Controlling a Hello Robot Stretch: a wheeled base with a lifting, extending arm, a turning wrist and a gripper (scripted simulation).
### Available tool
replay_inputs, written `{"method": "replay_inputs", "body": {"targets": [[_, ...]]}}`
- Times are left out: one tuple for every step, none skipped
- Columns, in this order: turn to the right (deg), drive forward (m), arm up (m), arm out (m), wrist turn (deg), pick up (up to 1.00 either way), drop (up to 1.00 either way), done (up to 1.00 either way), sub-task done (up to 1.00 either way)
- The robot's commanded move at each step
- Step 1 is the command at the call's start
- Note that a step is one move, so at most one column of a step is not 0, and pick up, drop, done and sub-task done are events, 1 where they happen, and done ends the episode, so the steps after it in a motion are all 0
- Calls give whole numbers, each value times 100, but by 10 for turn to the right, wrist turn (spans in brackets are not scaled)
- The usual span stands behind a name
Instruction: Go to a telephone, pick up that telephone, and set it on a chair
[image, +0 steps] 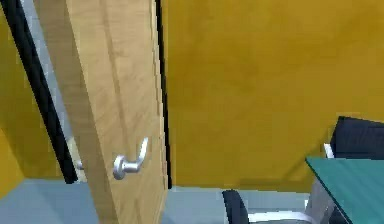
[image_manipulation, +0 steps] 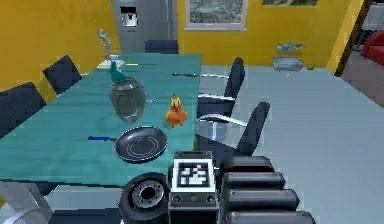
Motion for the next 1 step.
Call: {"method": "replay_inputs", "body": {"targets": [[-300, 0, 0, 0, 0, 0, 0, 0, 0]]}}
